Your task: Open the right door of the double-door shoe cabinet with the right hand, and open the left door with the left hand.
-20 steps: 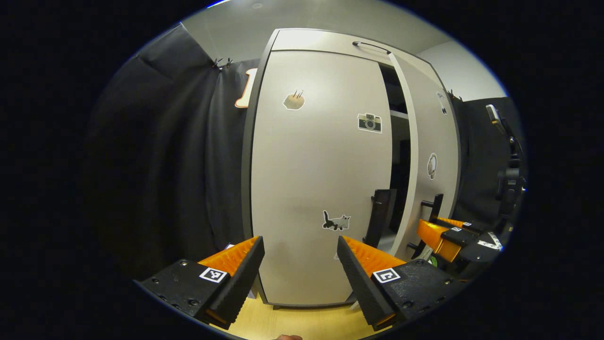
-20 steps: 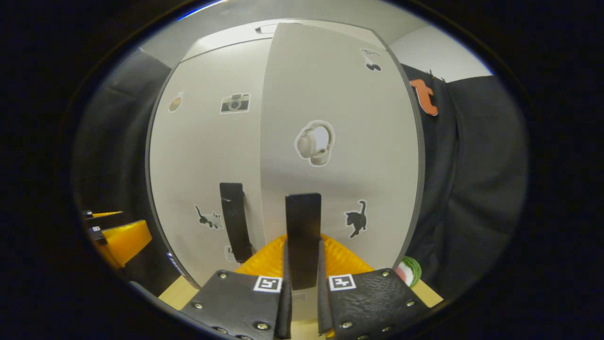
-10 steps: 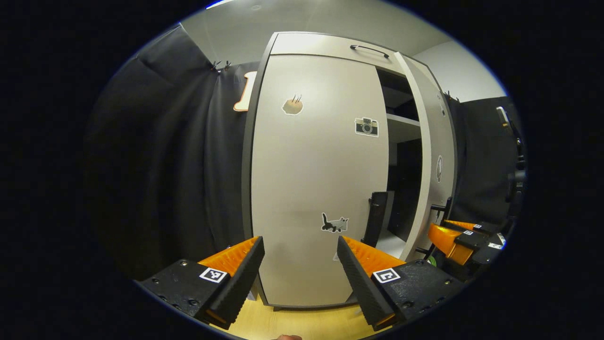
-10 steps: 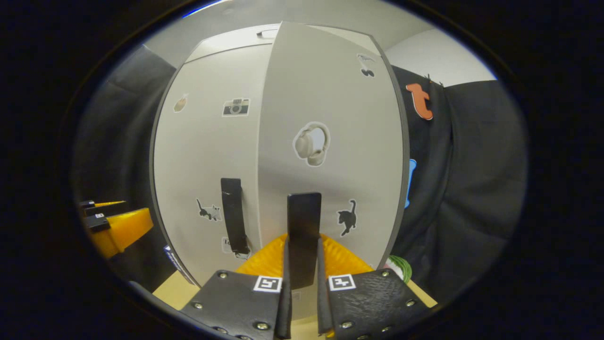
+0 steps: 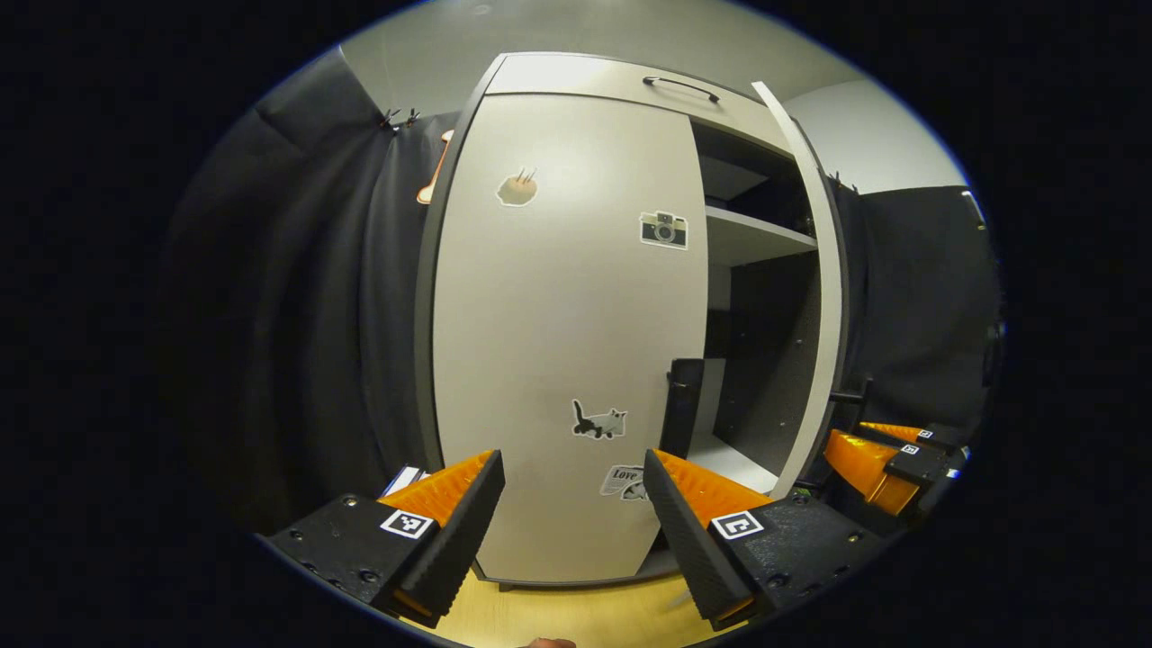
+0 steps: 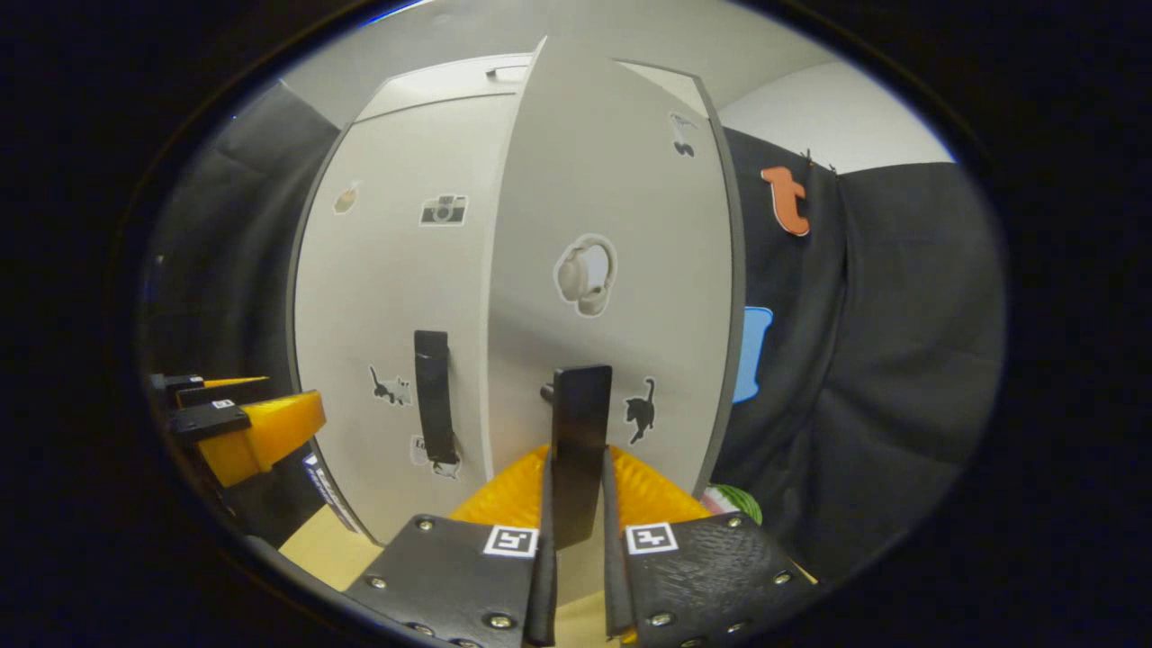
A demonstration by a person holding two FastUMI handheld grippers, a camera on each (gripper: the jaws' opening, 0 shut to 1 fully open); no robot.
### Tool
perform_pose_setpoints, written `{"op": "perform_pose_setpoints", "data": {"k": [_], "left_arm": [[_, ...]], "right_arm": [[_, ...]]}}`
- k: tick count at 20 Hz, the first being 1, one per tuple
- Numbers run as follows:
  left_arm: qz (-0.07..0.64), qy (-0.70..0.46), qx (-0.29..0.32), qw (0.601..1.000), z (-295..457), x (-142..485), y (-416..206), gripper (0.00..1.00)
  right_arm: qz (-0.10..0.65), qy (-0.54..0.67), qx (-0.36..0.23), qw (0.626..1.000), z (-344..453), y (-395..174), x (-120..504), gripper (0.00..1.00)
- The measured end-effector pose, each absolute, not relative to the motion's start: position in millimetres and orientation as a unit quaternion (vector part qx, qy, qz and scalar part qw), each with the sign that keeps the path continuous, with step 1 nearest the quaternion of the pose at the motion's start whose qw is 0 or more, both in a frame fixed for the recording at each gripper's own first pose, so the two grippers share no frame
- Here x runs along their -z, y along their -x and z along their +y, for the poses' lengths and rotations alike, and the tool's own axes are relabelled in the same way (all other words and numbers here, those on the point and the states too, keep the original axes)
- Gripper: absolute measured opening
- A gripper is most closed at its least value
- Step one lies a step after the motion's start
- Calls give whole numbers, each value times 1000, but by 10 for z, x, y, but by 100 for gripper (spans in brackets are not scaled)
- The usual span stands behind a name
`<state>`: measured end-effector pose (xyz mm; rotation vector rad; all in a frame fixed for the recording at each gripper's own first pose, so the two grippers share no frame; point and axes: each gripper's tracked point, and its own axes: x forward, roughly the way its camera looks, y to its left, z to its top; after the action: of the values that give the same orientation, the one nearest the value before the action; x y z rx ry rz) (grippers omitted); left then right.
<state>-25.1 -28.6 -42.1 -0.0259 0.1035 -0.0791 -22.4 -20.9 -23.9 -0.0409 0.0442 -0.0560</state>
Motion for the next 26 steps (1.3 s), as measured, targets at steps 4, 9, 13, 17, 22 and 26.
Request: {"op": "perform_pose_setpoints", "data": {"k": [4, 9, 13, 17, 22, 26], "left_arm": [[55, 10, 52, 997, -382, 456, 240, 97], [56, 6, 66, 996, -466, 479, 234, 96], [58, 11, 74, 995, -517, 510, 252, 96], [58, 11, 83, 995, -542, 502, 223, 97], [51, 1, 85, 995, -507, 474, 222, 96], [54, 14, 92, 994, -589, 499, 213, 96]], "right_arm": [[21, 25, 37, 999, -271, 308, 258, 21], [20, 16, 45, 999, -326, 418, 286, 21], [23, 14, 37, 999, -446, 442, 351, 7], [14, 4, 64, 998, -431, 556, 334, 7], [19, -22, 81, 996, -680, 694, 381, 6], [16, -18, 100, 995, -778, 786, 379, 7]]}}
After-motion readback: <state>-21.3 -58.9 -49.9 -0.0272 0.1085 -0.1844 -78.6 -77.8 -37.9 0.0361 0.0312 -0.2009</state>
